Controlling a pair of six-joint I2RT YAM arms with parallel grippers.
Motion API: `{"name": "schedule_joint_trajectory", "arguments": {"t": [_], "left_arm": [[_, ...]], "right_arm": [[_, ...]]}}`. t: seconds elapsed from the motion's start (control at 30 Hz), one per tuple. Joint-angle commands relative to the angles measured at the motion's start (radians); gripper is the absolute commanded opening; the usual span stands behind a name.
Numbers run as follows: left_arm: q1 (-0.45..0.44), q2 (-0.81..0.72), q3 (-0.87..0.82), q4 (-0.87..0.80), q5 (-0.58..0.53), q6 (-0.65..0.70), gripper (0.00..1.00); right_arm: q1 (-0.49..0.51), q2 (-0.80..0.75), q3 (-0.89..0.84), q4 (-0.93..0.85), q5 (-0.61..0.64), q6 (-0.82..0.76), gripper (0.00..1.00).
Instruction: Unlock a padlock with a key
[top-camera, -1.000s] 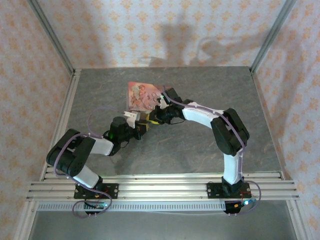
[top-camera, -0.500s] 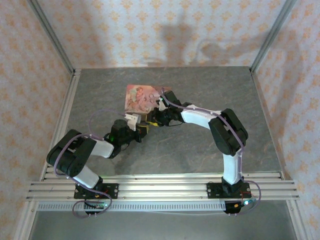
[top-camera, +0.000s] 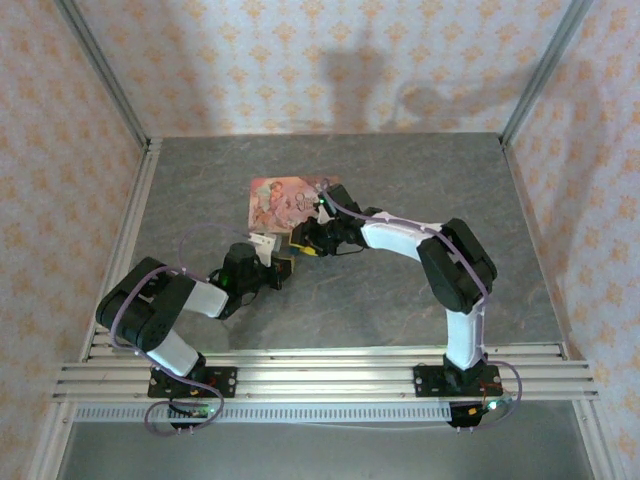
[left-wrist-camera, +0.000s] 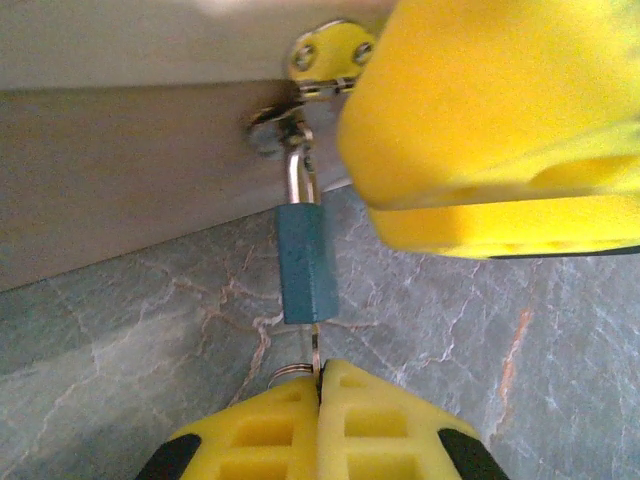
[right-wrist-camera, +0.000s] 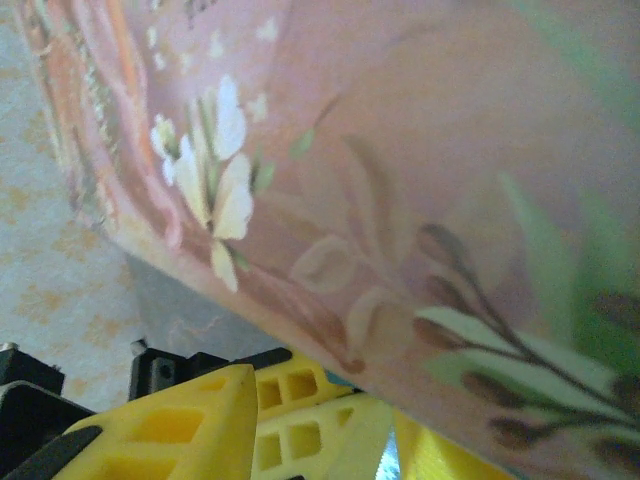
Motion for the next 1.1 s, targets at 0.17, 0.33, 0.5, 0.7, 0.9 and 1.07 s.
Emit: {"name": "schedule_joint_trajectory", "arguments": {"t": [0.17, 0.33, 0.5, 0.7, 0.9, 1.07], "left_arm": [[-0.011, -0.015, -0.015, -0.04, -0.033, 0.032, 0.0], [-0.008, -0.009, -0.013, -0.025, -0.008, 0.011, 0.0], [0.001, 0.017, 0.004, -0.003, 0.048, -0.024, 0.0], [0.008, 0.042, 0.01, 0.025, 0.082, -0.044, 0.0], [0.014, 0.028, 0.01, 0.008, 0.091, -0.04, 0.0], [0.023, 0.009, 0.013, -0.025, 0.098, -0.03, 0.0]], "right_arm": [[0.034, -0.047, -0.041, -0.085, 0.176, 0.023, 0.48], [0.047, -0.054, -0.085, 0.009, 0.186, 0.067, 0.51], [0.048, -0.063, -0.148, 0.12, 0.199, 0.117, 0.52], [0.051, -0.044, -0.179, 0.205, 0.195, 0.158, 0.54], [0.06, -0.019, -0.175, 0.232, 0.188, 0.168, 0.54], [0.068, -0.011, -0.174, 0.218, 0.2, 0.158, 0.54]]}}
